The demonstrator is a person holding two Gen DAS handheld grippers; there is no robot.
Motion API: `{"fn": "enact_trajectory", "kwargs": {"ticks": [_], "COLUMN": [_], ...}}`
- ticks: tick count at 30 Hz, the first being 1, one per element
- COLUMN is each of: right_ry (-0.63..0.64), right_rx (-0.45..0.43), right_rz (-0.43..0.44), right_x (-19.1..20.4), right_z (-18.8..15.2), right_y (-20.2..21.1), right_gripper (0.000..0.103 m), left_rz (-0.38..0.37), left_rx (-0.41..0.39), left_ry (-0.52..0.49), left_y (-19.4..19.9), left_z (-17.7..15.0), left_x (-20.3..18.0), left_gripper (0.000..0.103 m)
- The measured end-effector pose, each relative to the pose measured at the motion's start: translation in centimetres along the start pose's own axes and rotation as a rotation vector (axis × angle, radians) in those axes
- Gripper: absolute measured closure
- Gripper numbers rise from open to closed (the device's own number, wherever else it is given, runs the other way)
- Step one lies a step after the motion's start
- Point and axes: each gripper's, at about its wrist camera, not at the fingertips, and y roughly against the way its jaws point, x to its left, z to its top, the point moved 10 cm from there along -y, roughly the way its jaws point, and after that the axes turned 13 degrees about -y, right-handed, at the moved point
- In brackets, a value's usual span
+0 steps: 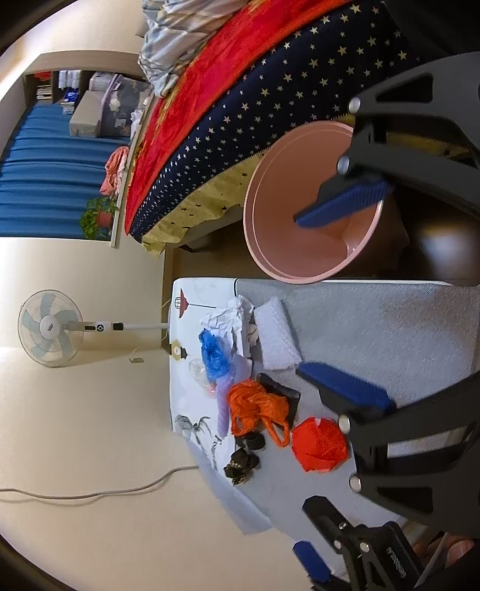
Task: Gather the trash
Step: 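Grasp the orange plastic bag with the left tool while the right tool grasps the white foam net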
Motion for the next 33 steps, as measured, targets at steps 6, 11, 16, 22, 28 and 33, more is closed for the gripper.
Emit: {"fn": "enact_trajectory", "kwargs": {"ticks": [6,11,16,22,28,33], "right_ry": [-0.074,-0.094,-0.122,-0.175,-0.205,-0.224], "right_rx": [0.048,0.051,0.075,0.114,0.146,0.184], "right_rz": [0.051,0.089,0.129,0.154,0.159,0.163], "right_x": [-0.7,-0.5,0.0,-0.1,0.1,0.3], "right_z": [0.2,0.8,1.3,1.7,1.8,1.3], "right_y": [-1.2,-1.9,-4.0,-7.3,-10.4,-12.6], "right_gripper": [0.053,0.057,0.065,0.067,0.072,0.073], "left_rz": [0.002,-0.003,-0.012,-0.039,-0.073,-0.107], "left_rx": [0.019,0.027,0.038,0.031,0.039,0.05], "left_ry": [0.026,0.033,0.042,0.025,0.017,0.0], "left_y": [-1.0,-2.3,-4.1,-6.4,-8.9,-10.9], "left_z": [-0.1,0.4,1.2,2.7,3.6,4.0], "left_x": [0.6,1.3,1.8,1.5,0.8,-0.2], "left_gripper": [0.024,0.035,0.045,0.047,0.047,0.053]}}
